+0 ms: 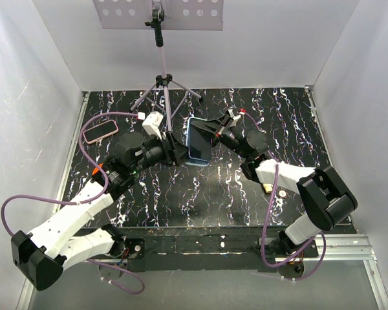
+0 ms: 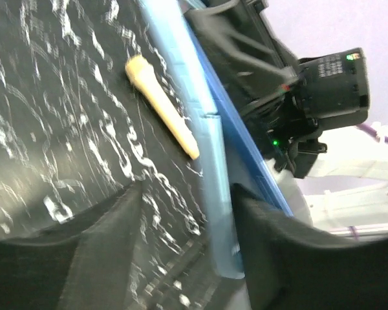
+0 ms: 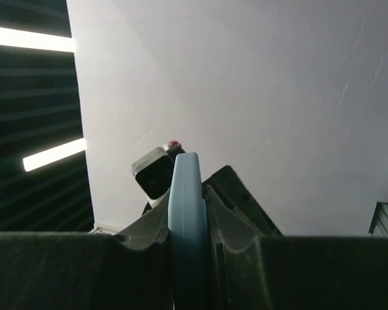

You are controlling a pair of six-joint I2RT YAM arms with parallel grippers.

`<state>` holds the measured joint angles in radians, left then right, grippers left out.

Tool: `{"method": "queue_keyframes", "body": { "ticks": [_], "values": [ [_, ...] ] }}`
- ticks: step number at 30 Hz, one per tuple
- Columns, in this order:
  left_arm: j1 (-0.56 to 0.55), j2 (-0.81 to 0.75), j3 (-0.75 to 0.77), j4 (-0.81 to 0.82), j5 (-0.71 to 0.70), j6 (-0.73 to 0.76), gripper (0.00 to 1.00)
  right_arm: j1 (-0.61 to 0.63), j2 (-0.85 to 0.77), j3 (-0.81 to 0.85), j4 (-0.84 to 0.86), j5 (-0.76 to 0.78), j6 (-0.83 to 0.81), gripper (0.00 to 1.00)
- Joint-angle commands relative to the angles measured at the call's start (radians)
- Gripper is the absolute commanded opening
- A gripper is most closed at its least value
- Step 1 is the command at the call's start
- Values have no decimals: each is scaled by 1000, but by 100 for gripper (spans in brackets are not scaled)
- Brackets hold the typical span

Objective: Take the phone out of the phone case
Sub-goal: Remove the phone case from the phone.

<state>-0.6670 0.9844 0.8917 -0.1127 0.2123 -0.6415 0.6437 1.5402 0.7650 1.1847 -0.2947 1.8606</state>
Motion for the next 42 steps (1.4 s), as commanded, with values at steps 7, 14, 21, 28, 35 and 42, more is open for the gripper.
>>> {"method": "queue_keyframes", "body": {
  "ticks": [7,14,21,28,35,42],
  "values": [
    [67,-133,35,-390,67,-44,97,-21,-28,22,414,-388,118,1],
    [107,-181,67,-426,87,-90,98,-101,-43,-21,385,-435,83,1],
    [119,-193,50,-258,154,-220,95,-136,-77,-1,219,-500,-56,1],
    [124,-55,88,-67,352,-291,87,-128,-178,51,-104,-567,-282,1],
    [124,23,81,80,403,-354,65,-98,-184,91,-160,-598,-316,1],
    [124,-7,19,205,369,-440,57,-82,-196,85,-180,-610,-339,1]
  ]
}}
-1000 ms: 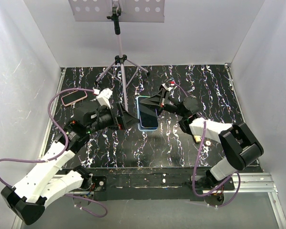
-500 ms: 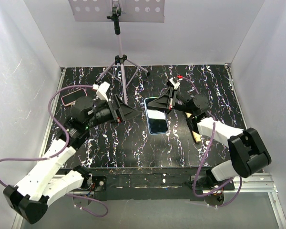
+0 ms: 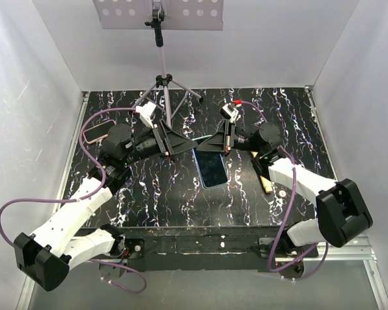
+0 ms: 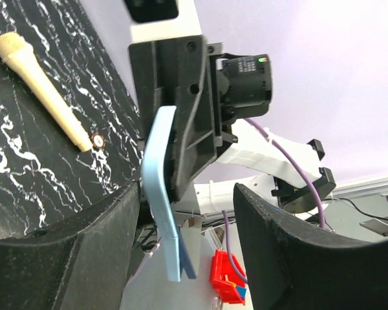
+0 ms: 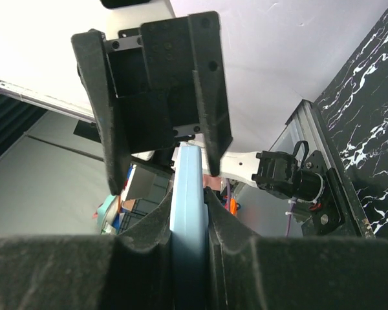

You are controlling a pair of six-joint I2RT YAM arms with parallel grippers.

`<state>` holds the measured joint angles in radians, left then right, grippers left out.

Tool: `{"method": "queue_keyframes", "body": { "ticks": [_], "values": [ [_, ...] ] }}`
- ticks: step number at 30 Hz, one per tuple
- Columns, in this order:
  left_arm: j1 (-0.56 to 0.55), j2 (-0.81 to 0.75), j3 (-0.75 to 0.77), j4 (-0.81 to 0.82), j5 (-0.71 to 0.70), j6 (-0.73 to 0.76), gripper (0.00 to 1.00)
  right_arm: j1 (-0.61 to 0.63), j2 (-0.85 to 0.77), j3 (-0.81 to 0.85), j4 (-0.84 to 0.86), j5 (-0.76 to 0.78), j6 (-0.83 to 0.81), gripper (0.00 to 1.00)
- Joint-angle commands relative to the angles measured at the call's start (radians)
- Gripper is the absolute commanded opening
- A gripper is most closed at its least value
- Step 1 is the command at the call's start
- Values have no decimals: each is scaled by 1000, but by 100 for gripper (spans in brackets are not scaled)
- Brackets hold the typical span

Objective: Take the phone out of the phone case
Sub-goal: Remove the phone case from the phone.

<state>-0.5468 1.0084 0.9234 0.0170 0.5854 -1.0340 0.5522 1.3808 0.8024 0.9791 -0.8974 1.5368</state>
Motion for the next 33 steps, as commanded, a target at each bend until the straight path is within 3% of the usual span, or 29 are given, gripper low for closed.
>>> {"method": "queue_keyframes", "body": {
  "ticks": [1,4,16,20,23,33],
  "values": [
    [4,-25,-9,63,-9,-46,54,12,-39,50,21,-5,-20,1],
    [4,-4,2,44,-1,-57,41,25,-46,58,3,0,-38,1],
    [-2,41,0,61,36,-112,19,61,-85,93,-141,55,-161,1],
    [-4,41,-3,74,33,-129,0,64,-91,110,-203,52,-199,1],
    [-1,13,-17,70,-27,-133,0,64,-107,103,-259,43,-228,1],
    [123,15,9,15,-42,-182,0,-6,-232,80,-592,29,-391,45]
  ]
}}
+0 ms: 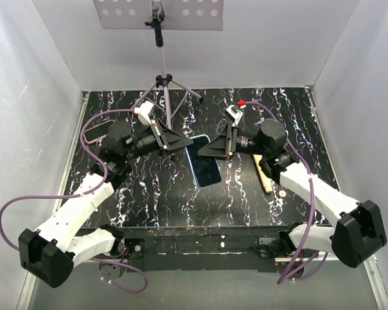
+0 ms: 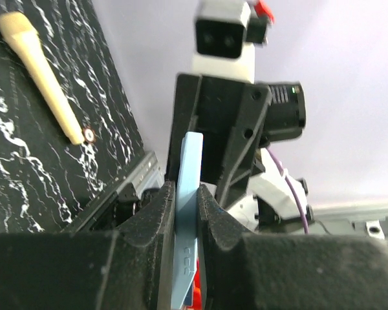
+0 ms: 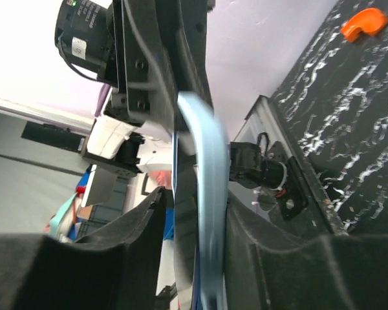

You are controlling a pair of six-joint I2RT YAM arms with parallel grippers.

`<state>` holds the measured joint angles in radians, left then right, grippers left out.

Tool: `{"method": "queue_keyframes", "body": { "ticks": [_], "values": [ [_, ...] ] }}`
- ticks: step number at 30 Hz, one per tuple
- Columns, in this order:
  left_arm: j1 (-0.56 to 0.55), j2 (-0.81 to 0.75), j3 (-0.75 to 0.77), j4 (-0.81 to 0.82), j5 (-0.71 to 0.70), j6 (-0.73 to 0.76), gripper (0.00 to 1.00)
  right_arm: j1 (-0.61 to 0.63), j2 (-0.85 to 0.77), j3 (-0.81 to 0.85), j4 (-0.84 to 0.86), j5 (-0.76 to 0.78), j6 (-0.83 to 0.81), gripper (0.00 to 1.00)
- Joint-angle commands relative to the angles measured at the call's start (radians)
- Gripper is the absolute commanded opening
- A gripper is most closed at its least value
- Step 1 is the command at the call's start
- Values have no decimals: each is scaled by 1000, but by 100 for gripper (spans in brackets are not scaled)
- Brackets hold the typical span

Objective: Take the phone out of the phone case
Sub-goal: Remove the phone case from the phone.

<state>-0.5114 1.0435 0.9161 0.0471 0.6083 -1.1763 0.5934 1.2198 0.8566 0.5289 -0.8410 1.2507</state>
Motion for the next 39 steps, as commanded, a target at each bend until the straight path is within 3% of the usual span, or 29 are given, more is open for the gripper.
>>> {"method": "queue_keyframes", "body": {
  "ticks": [1,6,10,18,24,39],
  "values": [
    [103,-22,18,-19,-64,-43,0,-58,-81,35,-200,-29,-131,48],
    [160,-16,33,-30,-62,-51,0,-75,-131,159,-665,74,-310,52],
    [182,-4,40,-18,-55,-57,0,-73,-190,161,-762,126,-254,51],
    [194,13,26,42,-24,-105,0,-75,-232,18,-508,85,-54,45],
    [195,4,15,60,-10,-131,0,-75,-221,15,-524,117,-74,45],
    [194,-11,3,108,34,-146,0,-75,-218,-44,-354,103,44,37]
  ]
}}
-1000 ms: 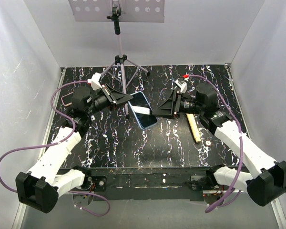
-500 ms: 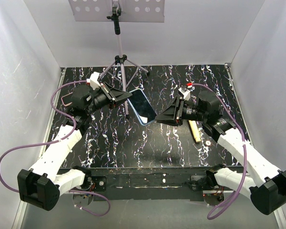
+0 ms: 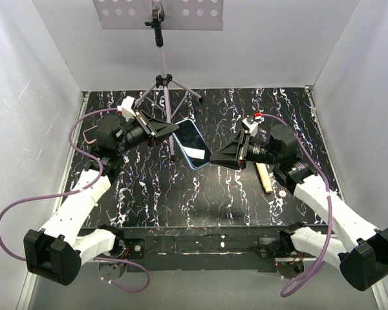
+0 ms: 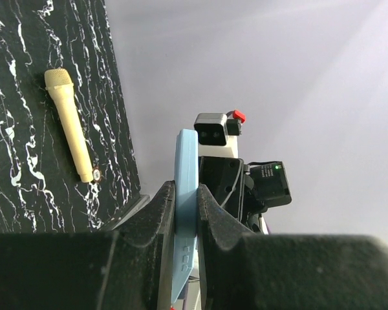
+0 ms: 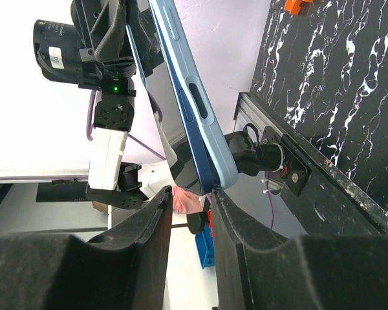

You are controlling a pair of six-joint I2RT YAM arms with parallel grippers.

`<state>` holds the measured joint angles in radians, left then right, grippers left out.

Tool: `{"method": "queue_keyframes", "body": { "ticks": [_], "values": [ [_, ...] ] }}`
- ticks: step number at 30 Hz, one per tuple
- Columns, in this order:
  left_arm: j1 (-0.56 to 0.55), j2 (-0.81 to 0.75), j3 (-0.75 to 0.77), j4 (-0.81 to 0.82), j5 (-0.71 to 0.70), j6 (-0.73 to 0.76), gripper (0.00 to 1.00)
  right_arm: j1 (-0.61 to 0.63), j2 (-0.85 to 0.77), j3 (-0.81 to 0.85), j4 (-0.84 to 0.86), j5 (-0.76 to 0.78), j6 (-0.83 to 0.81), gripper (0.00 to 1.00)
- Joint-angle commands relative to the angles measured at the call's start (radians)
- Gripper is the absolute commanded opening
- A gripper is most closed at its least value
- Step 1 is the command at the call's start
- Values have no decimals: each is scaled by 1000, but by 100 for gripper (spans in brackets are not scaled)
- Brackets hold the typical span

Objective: Take the phone out of the phone case
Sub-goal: Remove the phone case from the phone.

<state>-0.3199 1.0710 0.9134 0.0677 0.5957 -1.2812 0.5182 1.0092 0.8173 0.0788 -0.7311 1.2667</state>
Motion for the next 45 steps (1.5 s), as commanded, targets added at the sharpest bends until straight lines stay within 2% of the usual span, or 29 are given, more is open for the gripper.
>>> {"method": "queue_keyframes", "body": {
  "ticks": [1,13,23,27,30,32,33,34,35,37,38,41,45],
  "values": [
    [2,-39,5,95,53,-44,0,0,-6,-6,102,-5,36,36],
    [2,-63,-33,141,93,-78,0,8,22,-47,272,-4,146,33],
    [-31,-63,-61,155,76,-84,0,65,72,-37,397,7,204,30],
    [-45,-52,-67,153,76,-75,0,83,89,-41,464,13,233,18],
    [-47,-49,-47,78,82,-28,2,85,97,-75,547,12,284,1],
    [-42,-54,-7,-49,73,60,35,86,104,-105,642,19,341,1],
    [-42,-62,10,-115,56,100,58,83,109,-121,695,24,365,1],
    [-42,-72,24,-168,38,136,67,85,118,-133,744,22,394,1],
    [-42,-92,24,-202,20,163,81,80,127,-144,787,25,422,1],
    [-42,-135,18,-265,-25,213,95,75,147,-167,870,33,471,1],
    [-42,-155,16,-302,-46,230,98,68,158,-178,909,38,491,1],
    [-42,-239,-51,-330,-68,212,97,54,189,-204,978,55,534,1],
    [-85,-324,-186,-249,-60,105,83,37,229,-210,1029,75,557,1]
  ]
}}
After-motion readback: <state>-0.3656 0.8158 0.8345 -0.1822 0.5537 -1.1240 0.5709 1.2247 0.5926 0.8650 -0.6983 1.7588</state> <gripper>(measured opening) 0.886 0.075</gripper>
